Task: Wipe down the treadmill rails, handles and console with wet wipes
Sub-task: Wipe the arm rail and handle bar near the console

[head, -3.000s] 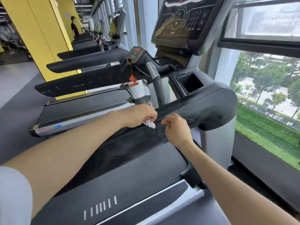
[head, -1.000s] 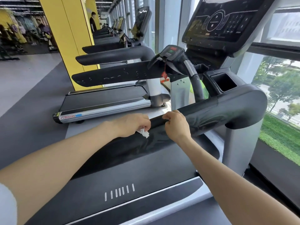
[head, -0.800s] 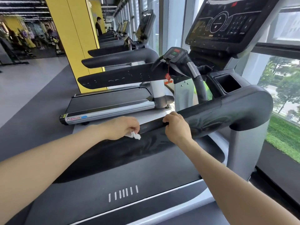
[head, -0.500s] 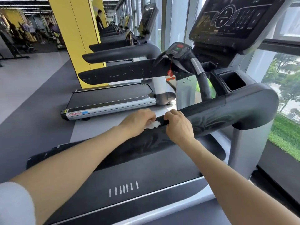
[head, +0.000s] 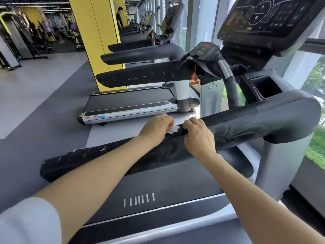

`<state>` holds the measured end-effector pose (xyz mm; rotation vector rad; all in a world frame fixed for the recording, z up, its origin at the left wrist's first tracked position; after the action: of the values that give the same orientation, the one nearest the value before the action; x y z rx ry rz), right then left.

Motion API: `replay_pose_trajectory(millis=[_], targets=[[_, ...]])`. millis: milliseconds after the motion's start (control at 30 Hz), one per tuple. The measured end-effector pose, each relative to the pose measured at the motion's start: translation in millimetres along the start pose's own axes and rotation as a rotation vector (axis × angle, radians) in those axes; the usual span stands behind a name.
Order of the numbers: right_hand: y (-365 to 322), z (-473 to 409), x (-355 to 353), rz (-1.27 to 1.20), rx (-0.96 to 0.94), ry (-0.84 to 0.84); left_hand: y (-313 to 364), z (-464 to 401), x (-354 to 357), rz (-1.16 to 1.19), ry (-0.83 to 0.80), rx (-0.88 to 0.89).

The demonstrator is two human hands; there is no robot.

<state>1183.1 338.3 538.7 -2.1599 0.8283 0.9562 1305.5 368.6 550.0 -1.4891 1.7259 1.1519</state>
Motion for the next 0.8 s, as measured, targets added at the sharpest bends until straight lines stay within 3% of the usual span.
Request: replay_pose_trajectory(millis=[233,500,700,800], targets=[[1,0,1,-0.015,-0.006,0.003,-47,56,-32,-0.076,-0.008,-0.014],[-25,5,3,-0.121,-0.047,-0.051,-8,24,-16,0.007,0.033,-0.071],[-54,14,20,-0.167,-0.099,-0.040,-75,78,-52,-0.025,0.059,-0.227],[-51,14,20,-0.190,-0.081,-0.038,-71,75,-51,-0.055,0.080,-0.236]])
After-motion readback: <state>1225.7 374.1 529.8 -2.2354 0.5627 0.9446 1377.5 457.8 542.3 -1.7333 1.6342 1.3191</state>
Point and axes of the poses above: each hand's wrist, its own z-axis away from the middle knuckle, its own x-axis out of the palm, y = z × x, the point moved 7 cm from there along -z, towards the middle knuckle, and after that the axes turned 10 degrees about y, right-handed, at the moved point
